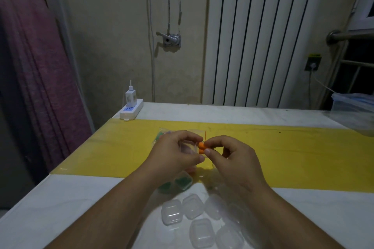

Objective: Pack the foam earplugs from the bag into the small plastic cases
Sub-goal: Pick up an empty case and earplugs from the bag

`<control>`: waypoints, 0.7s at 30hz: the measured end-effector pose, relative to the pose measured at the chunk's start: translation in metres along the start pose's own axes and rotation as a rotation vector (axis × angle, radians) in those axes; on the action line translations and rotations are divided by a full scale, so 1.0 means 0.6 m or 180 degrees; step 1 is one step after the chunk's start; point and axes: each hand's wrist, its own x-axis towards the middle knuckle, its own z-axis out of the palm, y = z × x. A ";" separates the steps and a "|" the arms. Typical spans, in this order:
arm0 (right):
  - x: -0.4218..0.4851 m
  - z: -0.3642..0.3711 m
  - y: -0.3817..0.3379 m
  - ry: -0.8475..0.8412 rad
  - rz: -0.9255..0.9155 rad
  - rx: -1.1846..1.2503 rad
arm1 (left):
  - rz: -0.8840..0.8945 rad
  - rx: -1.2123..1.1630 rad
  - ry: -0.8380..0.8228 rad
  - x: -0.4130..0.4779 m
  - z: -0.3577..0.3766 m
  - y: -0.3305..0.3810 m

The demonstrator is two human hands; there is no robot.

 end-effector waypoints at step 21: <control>0.003 0.012 0.006 0.0047 0.0769 0.1038 | -0.0072 -0.0207 -0.0159 0.002 -0.001 -0.008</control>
